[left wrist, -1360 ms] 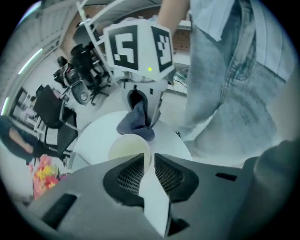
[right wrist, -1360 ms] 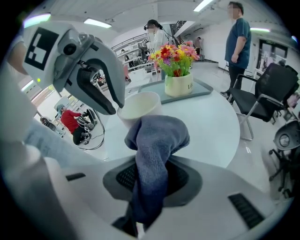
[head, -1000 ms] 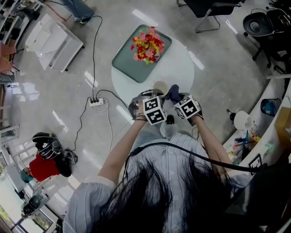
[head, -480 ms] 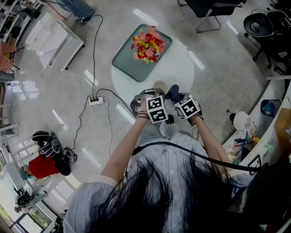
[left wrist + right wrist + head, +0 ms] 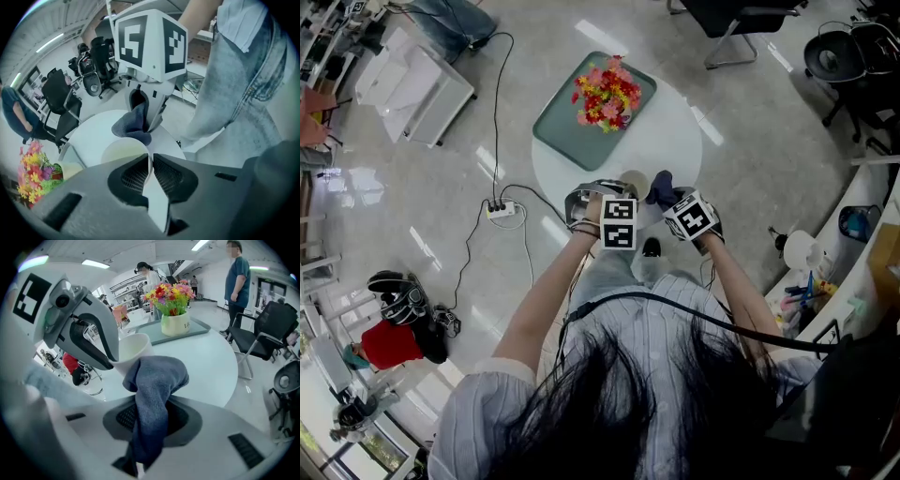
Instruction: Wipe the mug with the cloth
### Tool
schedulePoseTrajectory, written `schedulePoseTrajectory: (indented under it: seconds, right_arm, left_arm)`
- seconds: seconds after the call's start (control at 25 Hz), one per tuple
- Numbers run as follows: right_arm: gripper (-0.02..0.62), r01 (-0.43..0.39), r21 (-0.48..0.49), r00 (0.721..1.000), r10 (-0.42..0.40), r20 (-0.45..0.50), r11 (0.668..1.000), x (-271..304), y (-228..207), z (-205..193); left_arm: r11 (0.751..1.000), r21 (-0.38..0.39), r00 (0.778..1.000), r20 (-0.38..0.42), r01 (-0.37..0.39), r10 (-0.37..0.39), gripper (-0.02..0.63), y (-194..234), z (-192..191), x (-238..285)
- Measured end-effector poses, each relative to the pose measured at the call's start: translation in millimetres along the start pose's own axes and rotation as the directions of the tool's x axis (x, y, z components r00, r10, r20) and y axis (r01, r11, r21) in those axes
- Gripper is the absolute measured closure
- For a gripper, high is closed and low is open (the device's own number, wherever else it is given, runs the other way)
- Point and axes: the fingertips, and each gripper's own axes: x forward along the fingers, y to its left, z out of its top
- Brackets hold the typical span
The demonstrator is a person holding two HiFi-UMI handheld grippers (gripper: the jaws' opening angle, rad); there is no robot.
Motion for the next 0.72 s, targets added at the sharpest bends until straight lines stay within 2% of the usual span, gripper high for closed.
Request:
schedulePoseTrajectory:
  seconds: [0.12, 0.24, 0.44, 0.6, 0.72]
  right_arm:
    - [0.494, 0.005, -0.011, 1.000, -0.005, -0.004, 1.000, -0.9, -3.7, 2.0]
    - [0.494, 0.006, -0.025, 1.000, -0.007, -0.006, 1.000, -1.5, -6.0, 4.1]
    - [0.494, 0.012, -0.097, 1.000, -0.014, -0.016, 0.995, 1.3, -10.5, 15.4]
    - [0.494, 0.032, -0.148, 0.999, -0.036, -0.023, 0.988, -1.1, -20.8, 27.4]
    - [0.494, 0.039, -0.183, 0.999, -0.044, -0.020, 0.982, -3.3, -24.6, 39.8]
  left_arm:
    - [0.994, 0.106, 0.999, -0.031, 0.039, -0.036, 0.558, -4.1, -2.5, -0.4]
    - [0.976, 0.205, 0.996, -0.068, 0.073, -0.060, 0.558, -7.0, -4.3, -0.7]
    - [0.930, 0.351, 0.990, -0.127, 0.106, -0.065, 0.558, -6.5, -11.9, -0.7]
    - [0.900, 0.423, 0.987, -0.151, 0.107, -0.046, 0.557, -5.8, -12.2, -0.8]
    - [0.865, 0.491, 0.987, -0.160, 0.103, -0.027, 0.557, -5.3, -12.6, -1.9]
